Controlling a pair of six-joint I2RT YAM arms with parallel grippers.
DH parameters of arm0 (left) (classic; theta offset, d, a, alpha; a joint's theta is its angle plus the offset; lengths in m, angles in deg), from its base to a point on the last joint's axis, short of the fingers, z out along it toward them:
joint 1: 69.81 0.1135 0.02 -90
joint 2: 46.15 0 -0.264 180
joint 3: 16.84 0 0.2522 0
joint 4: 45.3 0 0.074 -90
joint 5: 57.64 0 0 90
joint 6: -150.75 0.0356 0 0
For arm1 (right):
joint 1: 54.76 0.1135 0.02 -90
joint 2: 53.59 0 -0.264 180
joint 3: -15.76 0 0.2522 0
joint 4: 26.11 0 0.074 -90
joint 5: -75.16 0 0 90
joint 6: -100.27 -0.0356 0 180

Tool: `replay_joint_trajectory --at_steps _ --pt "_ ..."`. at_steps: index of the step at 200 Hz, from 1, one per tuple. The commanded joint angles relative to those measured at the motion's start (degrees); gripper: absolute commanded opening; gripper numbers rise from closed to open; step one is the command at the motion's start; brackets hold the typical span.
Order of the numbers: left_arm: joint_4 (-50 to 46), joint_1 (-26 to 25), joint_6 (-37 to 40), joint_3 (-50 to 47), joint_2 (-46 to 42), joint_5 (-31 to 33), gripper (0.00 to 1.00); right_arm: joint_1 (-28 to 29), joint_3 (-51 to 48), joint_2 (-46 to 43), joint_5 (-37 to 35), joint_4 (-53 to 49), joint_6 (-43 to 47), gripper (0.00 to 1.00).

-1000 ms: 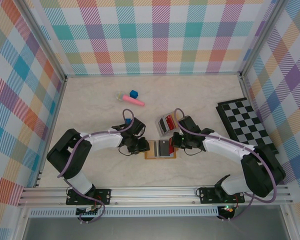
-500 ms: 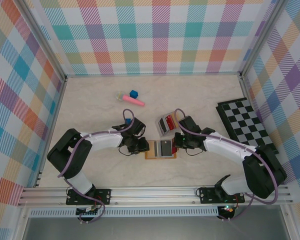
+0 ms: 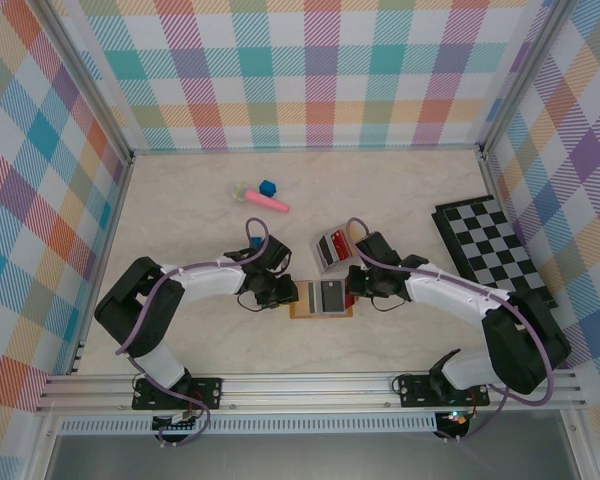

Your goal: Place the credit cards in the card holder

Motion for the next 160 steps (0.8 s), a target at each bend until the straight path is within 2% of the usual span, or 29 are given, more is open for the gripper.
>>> replay_joint_trajectory --at_steps 1,99,160 --pt "-0.52 -0.94 1.02 0.08 1.66 0.06 0.20 0.34 0.56 0.67 2.46 2.50 -0.60 0.04" --pt "-0.60 -1.04 0.96 0.31 1.36 0.50 0.19 0.34 4.35 -5.34 3.21 -1.69 -0.54 0.05" --pt "-0.52 -1.03 0.83 0.56 0.19 1.32 0.21 0.34 5.42 -2.40 10.31 2.39 -1.00 0.07"
